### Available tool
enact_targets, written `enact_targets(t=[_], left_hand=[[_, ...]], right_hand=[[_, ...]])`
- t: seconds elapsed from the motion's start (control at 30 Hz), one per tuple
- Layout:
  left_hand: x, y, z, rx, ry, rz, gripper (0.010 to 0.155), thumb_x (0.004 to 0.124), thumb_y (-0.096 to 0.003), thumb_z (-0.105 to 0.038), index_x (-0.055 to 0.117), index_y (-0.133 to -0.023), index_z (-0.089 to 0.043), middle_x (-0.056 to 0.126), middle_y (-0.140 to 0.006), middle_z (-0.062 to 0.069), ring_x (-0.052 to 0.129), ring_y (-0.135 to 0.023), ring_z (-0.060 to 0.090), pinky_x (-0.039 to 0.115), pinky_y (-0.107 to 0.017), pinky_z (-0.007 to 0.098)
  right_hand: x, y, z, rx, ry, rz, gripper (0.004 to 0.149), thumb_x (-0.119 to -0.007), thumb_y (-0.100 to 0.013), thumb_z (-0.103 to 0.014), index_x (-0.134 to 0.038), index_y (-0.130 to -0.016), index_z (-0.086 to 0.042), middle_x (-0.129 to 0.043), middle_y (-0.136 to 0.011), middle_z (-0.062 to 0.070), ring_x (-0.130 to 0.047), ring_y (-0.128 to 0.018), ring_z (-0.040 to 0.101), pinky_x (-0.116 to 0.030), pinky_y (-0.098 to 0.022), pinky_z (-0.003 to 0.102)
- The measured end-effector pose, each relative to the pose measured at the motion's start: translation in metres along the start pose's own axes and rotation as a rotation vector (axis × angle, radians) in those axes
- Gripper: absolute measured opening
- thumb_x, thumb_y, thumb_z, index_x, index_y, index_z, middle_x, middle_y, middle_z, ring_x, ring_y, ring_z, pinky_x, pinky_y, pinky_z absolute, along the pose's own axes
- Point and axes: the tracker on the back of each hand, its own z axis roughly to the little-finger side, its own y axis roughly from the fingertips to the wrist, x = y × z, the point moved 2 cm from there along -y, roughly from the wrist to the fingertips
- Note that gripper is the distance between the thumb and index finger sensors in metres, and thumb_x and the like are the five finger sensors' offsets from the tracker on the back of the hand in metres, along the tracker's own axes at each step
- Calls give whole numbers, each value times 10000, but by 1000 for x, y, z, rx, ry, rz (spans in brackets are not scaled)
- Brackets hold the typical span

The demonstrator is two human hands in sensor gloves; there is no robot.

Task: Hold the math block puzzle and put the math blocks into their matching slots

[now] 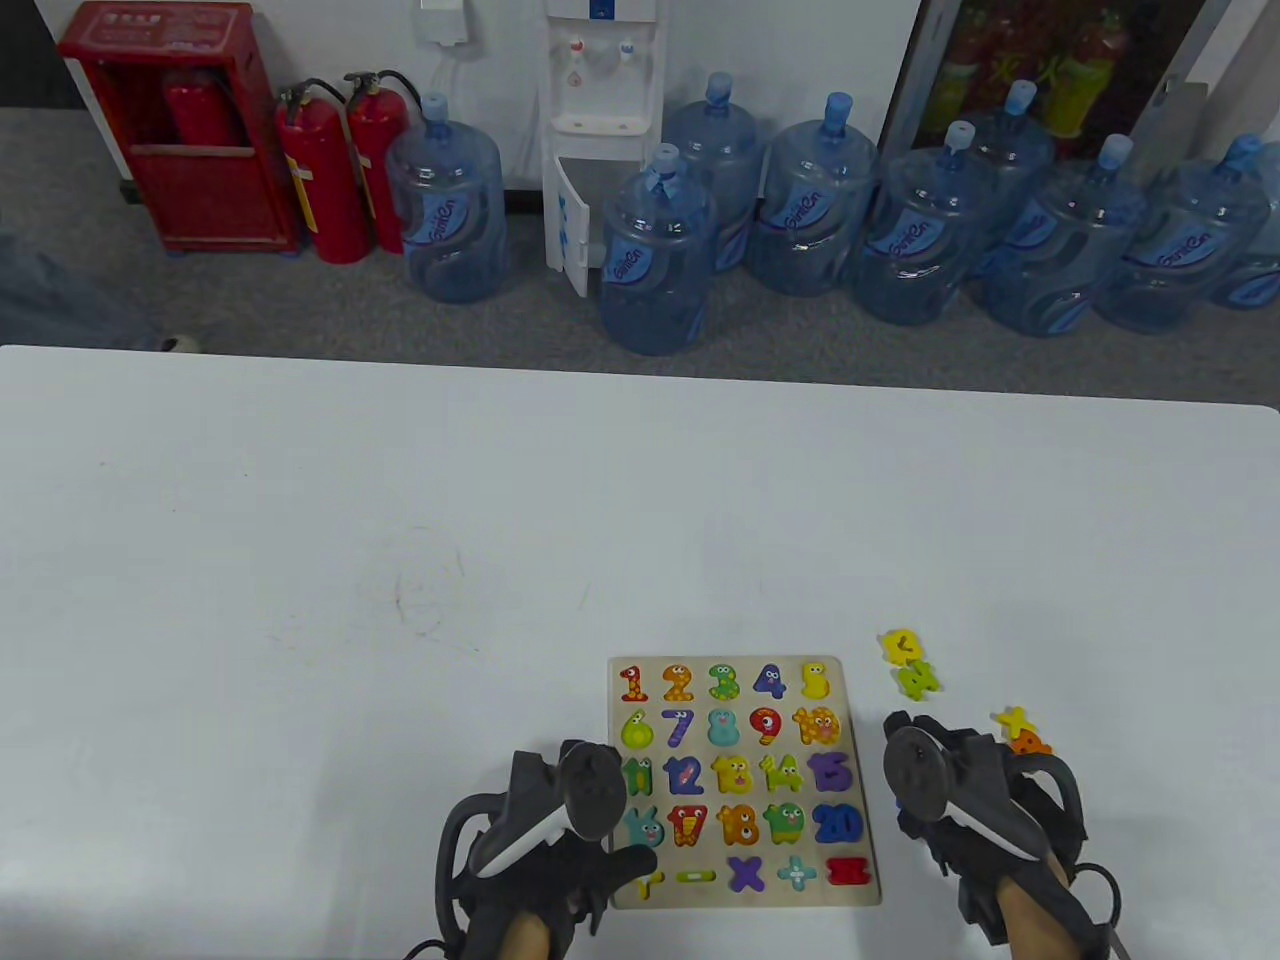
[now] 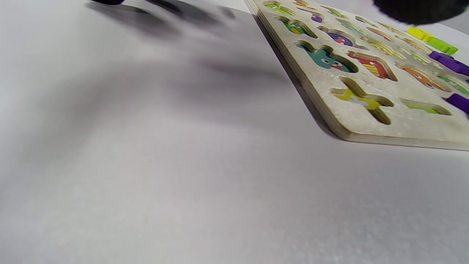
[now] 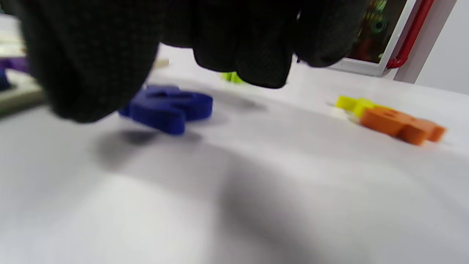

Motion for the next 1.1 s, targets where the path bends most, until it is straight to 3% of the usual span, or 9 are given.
enact_targets(t=[0.07, 0.13, 0.33, 0.5, 0.6, 0.83, 1.1], left_hand=[[0, 0, 0, 0, 0, 0, 918, 664, -353, -673, 255, -1091, -309, 199, -1155, -10, 316, -1088, 476, 463, -740, 689], [0, 0, 0, 0, 0, 1, 918, 664, -353, -672, 256, -1091, -308, 199, -1155, -8, 318, -1087, 476, 462, -739, 689], [0, 0, 0, 1, 0, 0, 917, 664, -353, -673, 257, -1090, -309, 202, -1154, -12, 320, -1088, 474, 464, -740, 688], [0, 0, 0, 0, 2, -1, 918, 664, -353, -672, 255, -1091, -310, 201, -1155, -12, 319, -1088, 475, 464, -740, 688], [0, 0, 1, -6, 6, 3, 917, 664, -354, -671, 256, -1091, -309, 202, -1155, -10, 315, -1087, 474, 464, -739, 688], [-1, 1, 4, -22, 6, -17, 918, 667, -349, -670, 256, -1086, -309, 199, -1151, -13, 309, -1085, 473, 461, -737, 689], [-4, 7, 5, -41, -37, -87, 918, 669, -340, -666, 255, -1078, -310, 193, -1143, -15, 299, -1080, 473, 456, -735, 689]], right_hand=[[-3, -3, 1, -11, -9, -7, 797, -903, -167, -373, -644, -916, -290, -727, -953, -12, -810, -848, 249, -707, -642, 455], [-1, -4, 1, -33, -35, 54, 670, -918, -202, -305, -744, -849, -300, -812, -876, -27, -879, -763, 213, -733, -614, 436], [2, -4, -1, -24, -36, 81, 644, -902, -211, -322, -763, -839, -283, -835, -851, -2, -910, -707, 201, -744, -604, 429], [21, 7, -15, 68, -70, 193, 645, -893, -216, -333, -760, -845, -273, -845, -848, 7, -922, -697, 201, -755, -596, 429], [30, 12, -37, 169, -90, 232, 646, -883, -226, -335, -752, -855, -265, -840, -855, 14, -922, -699, 205, -756, -593, 433], [53, 14, -94, 305, 68, 255, 648, -878, -224, -346, -750, -855, -277, -844, -856, 0, -931, -697, 191, -766, -593, 422], [69, -8, -154, 415, -29, 233, 640, -876, -231, -340, -752, -855, -269, -845, -856, 8, -933, -694, 196, -766, -589, 426]])
